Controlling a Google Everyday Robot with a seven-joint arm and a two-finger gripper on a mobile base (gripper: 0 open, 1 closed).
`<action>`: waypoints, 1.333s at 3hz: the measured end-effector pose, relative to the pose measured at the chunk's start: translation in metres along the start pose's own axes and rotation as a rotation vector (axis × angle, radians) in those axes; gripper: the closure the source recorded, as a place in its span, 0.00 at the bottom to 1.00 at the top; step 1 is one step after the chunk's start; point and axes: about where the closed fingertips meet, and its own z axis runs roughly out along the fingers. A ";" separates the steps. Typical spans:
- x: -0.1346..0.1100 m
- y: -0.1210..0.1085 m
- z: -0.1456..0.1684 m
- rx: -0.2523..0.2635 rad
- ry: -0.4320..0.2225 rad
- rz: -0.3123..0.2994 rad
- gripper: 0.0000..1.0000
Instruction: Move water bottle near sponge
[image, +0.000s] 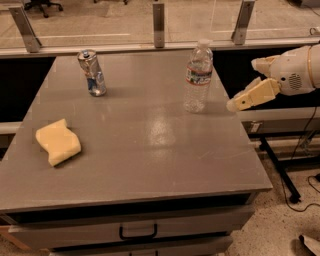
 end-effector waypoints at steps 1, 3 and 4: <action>-0.018 -0.013 0.023 -0.040 -0.101 -0.009 0.00; -0.022 -0.003 0.043 -0.081 -0.151 -0.018 0.00; -0.029 0.011 0.070 -0.142 -0.203 -0.031 0.00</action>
Offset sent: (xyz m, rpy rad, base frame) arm 0.0230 0.0146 0.0026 0.0757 -0.0358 0.0386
